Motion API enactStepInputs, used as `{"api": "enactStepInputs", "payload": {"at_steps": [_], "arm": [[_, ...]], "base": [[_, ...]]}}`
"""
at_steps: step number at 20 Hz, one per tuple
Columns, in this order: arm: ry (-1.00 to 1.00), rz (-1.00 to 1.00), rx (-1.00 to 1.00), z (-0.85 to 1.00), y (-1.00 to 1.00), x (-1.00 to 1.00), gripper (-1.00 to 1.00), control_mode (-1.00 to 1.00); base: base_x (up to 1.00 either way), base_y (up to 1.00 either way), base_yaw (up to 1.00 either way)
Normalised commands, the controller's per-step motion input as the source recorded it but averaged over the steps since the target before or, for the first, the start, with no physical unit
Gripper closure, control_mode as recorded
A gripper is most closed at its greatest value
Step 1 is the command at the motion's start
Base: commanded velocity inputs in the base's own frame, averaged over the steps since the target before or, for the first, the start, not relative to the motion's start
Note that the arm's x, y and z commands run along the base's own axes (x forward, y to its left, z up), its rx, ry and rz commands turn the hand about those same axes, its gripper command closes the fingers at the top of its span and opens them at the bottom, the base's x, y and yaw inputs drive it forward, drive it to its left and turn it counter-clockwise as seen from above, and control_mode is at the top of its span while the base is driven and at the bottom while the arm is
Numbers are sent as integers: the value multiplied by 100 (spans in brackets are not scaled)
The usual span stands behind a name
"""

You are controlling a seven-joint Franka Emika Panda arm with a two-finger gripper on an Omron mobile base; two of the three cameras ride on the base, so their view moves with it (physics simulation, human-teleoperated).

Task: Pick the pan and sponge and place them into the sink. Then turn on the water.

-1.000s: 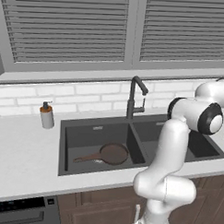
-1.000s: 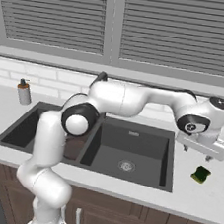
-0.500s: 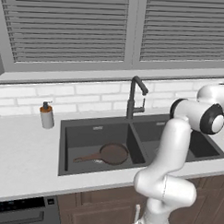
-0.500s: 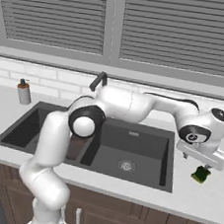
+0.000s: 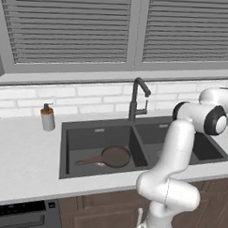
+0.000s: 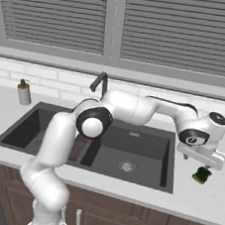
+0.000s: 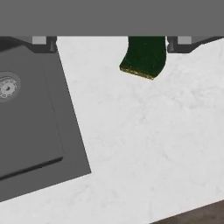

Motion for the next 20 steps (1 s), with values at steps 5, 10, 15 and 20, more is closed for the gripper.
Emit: {"api": "enactStepInputs", "payload": {"at_steps": [5, 10, 15, 20], "arm": [[0, -2, 0, -20, -26, 18, -100, -100], [0, -1, 0, -25, -14, 14, -100, -100], [0, -1, 0, -30, -22, 4, -100, -100], [0, 0, 0, -29, -19, 0, -100, -100]], "base": [[0, 0, 0], [0, 0, 0], [0, 0, 0], [0, 0, 0]]}}
